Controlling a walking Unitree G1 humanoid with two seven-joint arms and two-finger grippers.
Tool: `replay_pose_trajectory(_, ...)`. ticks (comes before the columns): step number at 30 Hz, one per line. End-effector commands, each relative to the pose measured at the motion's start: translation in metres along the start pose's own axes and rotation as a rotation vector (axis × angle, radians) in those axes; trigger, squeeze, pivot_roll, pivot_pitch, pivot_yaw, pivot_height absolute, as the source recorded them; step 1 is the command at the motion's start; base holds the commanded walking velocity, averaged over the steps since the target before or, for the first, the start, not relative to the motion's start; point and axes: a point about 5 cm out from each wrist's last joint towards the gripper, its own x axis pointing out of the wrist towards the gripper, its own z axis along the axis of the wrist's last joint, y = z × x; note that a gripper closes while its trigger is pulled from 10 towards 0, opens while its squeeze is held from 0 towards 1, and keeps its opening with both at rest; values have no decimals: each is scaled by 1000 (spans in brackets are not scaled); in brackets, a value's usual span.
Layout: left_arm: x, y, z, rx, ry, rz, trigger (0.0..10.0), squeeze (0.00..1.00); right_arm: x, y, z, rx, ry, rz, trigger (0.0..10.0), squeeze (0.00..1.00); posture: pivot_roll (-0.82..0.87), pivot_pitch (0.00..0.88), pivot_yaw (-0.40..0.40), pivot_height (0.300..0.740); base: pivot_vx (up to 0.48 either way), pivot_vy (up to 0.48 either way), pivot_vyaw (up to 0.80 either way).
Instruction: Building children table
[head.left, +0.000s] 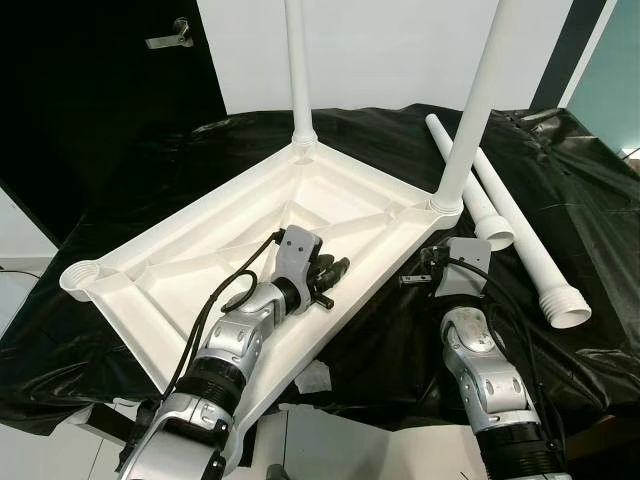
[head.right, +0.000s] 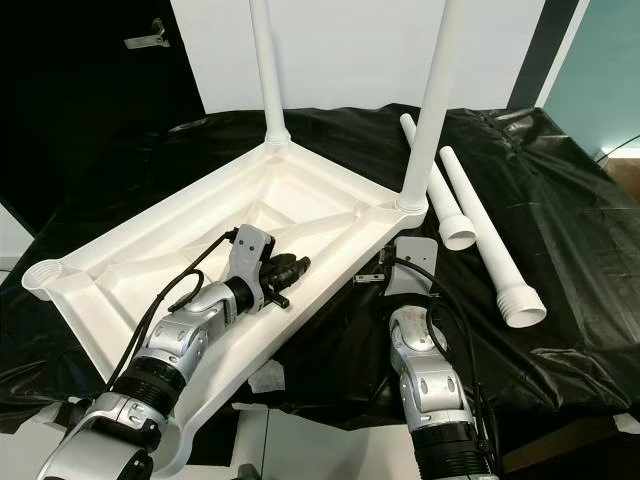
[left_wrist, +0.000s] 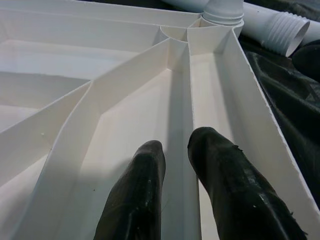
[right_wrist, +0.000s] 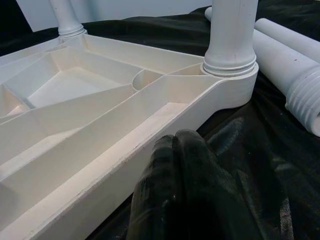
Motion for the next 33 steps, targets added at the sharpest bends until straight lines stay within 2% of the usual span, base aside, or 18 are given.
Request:
replay_pose_trajectory(1,-4,-24,-13,-3,73,-420,10000,47,1,2,0,1,8,4,10000,0,-83,0,46,740,0,0,0)
replay_pose_trajectory(2,-4,-24,-13,-2,77,-412,10000,47,1,2,0,1,8,4,10000,0,-83,0,46,740,0,0,0)
replay_pose_trajectory(3,-2,-20,-14,34,97,-364,10000,0,1,2,1,1,7,7,10000,0,-82,0,44,740,0,0,0)
replay_pose_trajectory(4,-1,-18,-15,54,115,-327,10000,0,2,2,1,0,6,9,10000,0,-81,0,45,740,0,0,0)
replay_pose_trajectory(6,0,-14,-18,37,148,-283,10000,0,2,1,1,-2,6,10,10000,0,-81,0,41,740,0,0,0)
replay_pose_trajectory(9,-1,-14,-20,19,167,-289,10000,0,3,1,2,-2,5,10,10000,0,-82,0,40,740,0,0,0)
replay_pose_trajectory(14,-1,-15,-30,40,236,-277,10000,0,5,1,3,-6,0,16,10000,0,-82,0,36,740,0,0,0)
replay_pose_trajectory(19,-1,-18,-33,25,252,-297,10000,0,6,1,4,-8,0,18,10000,0,-81,0,34,740,0,0,0)
replay_pose_trajectory(22,0,-17,-39,13,296,-259,10000,0,6,2,4,-7,-1,19,10000,0,-81,0,35,740,0,0,0)
replay_pose_trajectory(23,0,-11,-50,-16,389,-172,10000,0,6,3,4,-5,-1,19,10000,0,-82,0,38,740,0,0,0)
replay_pose_trajectory(26,0,-8,-55,-11,436,-126,10000,0,6,3,4,-4,-1,19,10000,0,-83,0,39,740,0,0,0)
replay_pose_trajectory(33,0,-9,-52,16,416,-143,10000,0,6,3,4,-1,0,16,10000,0,-83,0,45,740,0,0,0)
